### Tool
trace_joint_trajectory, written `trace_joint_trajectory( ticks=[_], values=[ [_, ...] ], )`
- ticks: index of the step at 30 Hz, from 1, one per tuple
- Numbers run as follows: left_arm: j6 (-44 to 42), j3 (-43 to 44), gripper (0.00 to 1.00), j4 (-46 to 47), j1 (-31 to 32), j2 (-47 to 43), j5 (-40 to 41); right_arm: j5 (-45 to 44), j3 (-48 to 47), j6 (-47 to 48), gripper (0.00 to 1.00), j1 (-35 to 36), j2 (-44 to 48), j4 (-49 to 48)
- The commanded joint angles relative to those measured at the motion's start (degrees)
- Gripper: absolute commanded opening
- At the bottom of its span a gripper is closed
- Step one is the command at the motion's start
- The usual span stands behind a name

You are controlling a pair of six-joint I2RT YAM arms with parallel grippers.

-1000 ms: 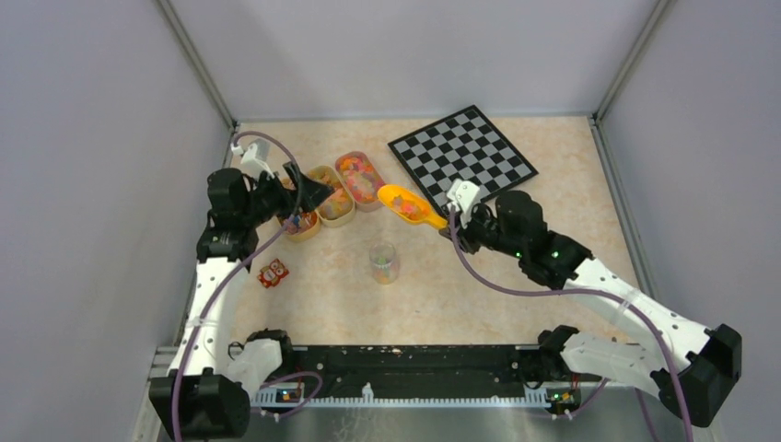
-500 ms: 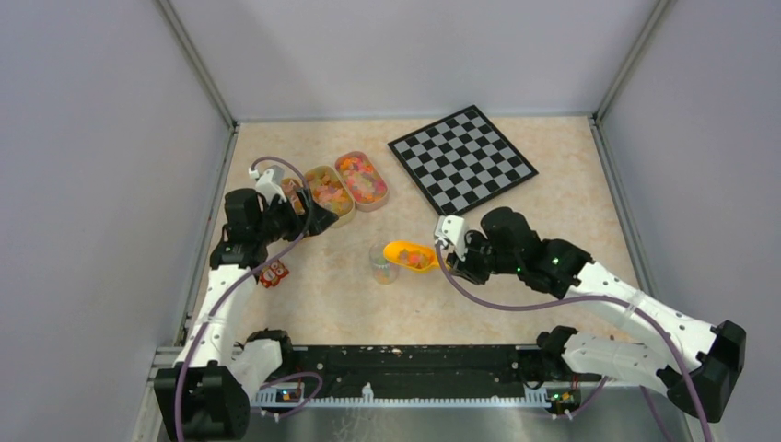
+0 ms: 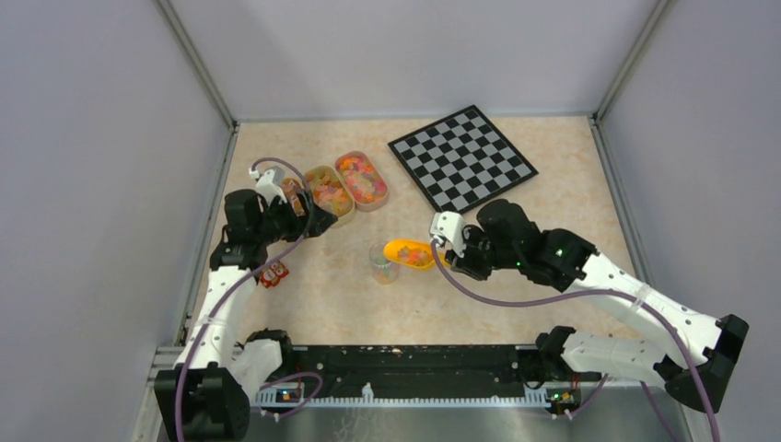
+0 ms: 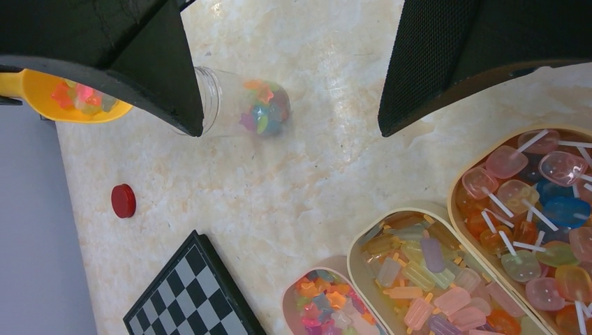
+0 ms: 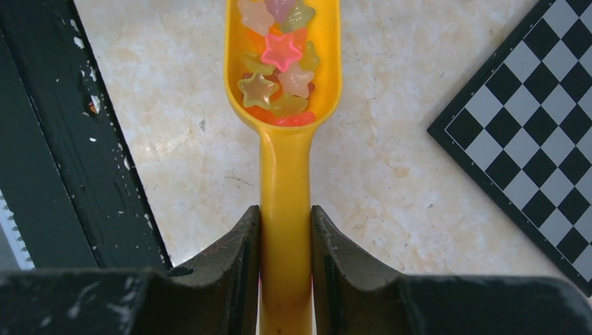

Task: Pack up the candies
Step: Place the fake candies in the packing bottle.

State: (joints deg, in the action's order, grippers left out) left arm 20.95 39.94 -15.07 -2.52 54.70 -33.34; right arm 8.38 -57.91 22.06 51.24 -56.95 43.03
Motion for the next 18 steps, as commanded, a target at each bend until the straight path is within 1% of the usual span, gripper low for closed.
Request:
trace_joint_trajectory(
  ticks=[1,10,18],
  values=[
    [-1.0,-0.4,0.99,1.4,0.2,-1.8,-0.1,-1.9,-4.2,0.9,0.0,0.7,-1.5,0.9],
    [-1.1,-0.5,0.99,1.2,0.2,-2.5,0.0,-2.7,-5.5,0.9,0.0,0.9,-3.7,1.5],
    [-1.0,-0.6,0.99,1.3,0.2,-2.6,-0.3,-4.7,-9.1,1.1,0.0,1.5,-6.4,5.1]
  ],
)
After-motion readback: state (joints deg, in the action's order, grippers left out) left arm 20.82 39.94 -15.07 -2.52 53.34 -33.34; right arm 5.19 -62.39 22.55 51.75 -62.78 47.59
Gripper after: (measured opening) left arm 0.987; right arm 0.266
